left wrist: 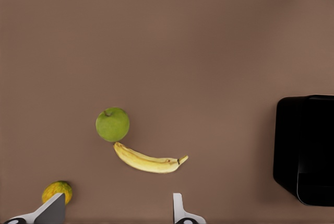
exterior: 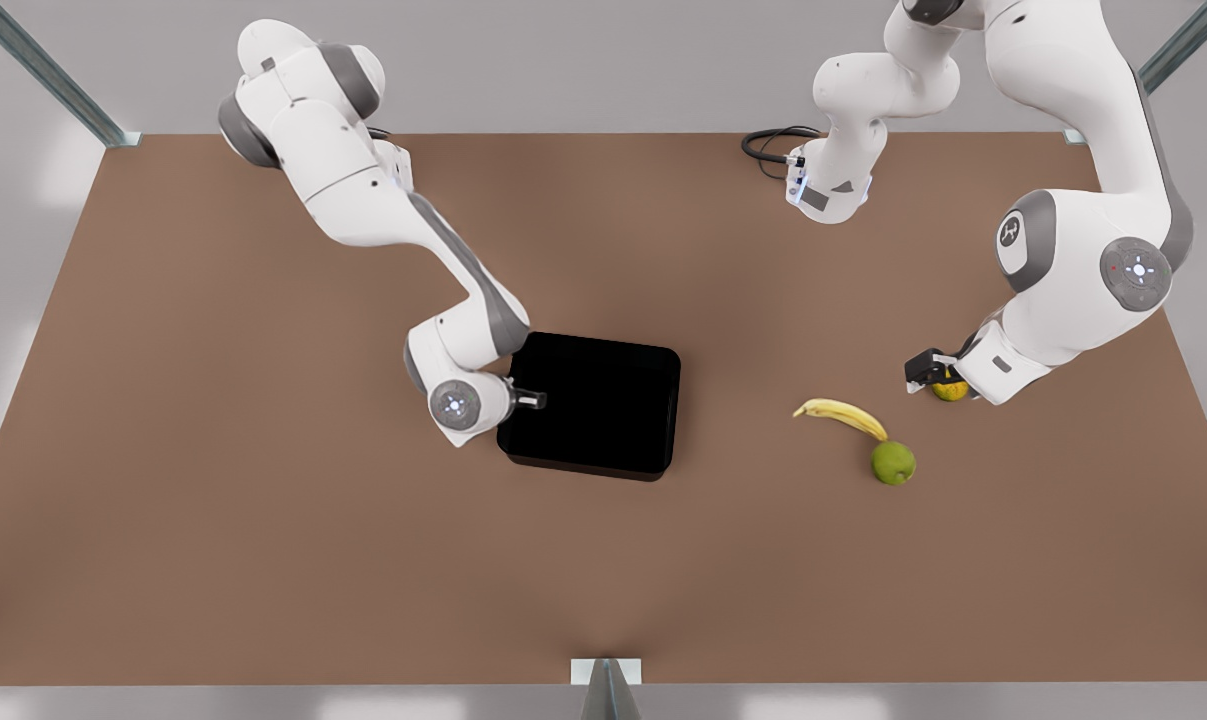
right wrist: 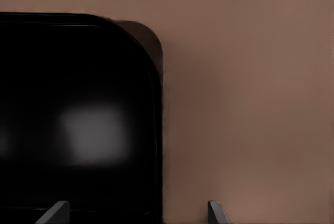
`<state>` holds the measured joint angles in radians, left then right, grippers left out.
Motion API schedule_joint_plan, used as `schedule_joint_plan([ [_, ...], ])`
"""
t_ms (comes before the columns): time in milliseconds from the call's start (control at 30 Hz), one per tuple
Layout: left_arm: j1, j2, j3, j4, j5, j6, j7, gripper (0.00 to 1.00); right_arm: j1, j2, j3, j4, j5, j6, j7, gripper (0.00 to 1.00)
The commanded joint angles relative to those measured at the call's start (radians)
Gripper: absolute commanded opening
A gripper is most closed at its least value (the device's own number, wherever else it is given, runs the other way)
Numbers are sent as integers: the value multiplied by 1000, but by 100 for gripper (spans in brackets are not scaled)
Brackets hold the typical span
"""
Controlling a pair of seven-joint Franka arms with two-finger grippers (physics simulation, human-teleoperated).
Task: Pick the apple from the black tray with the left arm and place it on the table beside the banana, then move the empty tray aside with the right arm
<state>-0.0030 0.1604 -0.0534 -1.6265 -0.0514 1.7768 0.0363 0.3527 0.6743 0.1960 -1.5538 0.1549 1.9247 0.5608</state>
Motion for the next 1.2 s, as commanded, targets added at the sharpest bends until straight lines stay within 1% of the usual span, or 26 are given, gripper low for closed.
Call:
schedule_joint_plan([
  [0, 0, -1, 0, 0, 1, -2, -30, 100, -5, 1, 0, -3, 0, 19, -277, 98],
  [200, -2, 2, 0, 0, 1, 1, -32, 100, -5, 41, 0, -2, 2, 68, -262, 91],
  [233, -2, 2, 0, 0, 1, 0, -35, 100, -5, 42, 0, -2, 2, 68, -262, 87],
  [267, -2, 2, -2, 0, 1, 0, -35, 100, -6, 44, 0, -2, 2, 68, -260, 80],
  [333, -2, 2, 0, 0, 1, 0, -35, 100, -12, 44, -1, -2, 3, 66, -260, 59],
  [367, -2, 4, -2, 0, 1, 1, -35, 100, -14, 44, -1, -2, 28, 63, -260, 52],
  [400, -2, 4, 0, 0, 1, 1, -35, 100, -14, 44, -1, -2, 31, 60, -260, 49],
  [467, -3, 4, -2, 0, 1, 1, -38, 100, -14, 42, -1, -2, 31, 54, -260, 44],
  [600, -3, 4, -2, 0, 1, 1, -38, 100, -20, 39, -1, -2, 32, 48, -260, 40],
  [767, -3, 4, -2, 0, 1, 1, -38, 100, -20, 37, -1, 0, 60, 42, -260, 30],
  [833, -3, 4, -2, 0, 1, 1, -38, 100, -20, 34, -1, 0, 60, 37, -259, 29],
  [1033, -3, 4, -2, 0, 1, 0, -38, 100, -20, -1, -3, 6, 61, -30, -266, 21],
  [1100, -5, 2, -2, 4, 1, -7, -38, 100, -20, -12, -3, 6, 61, -46, -266, 21],
  [1167, -15, 7, -5, 5, 1, 15, -70, 100, -21, -61, -15, 8, 61, -127, -271, 21],
])
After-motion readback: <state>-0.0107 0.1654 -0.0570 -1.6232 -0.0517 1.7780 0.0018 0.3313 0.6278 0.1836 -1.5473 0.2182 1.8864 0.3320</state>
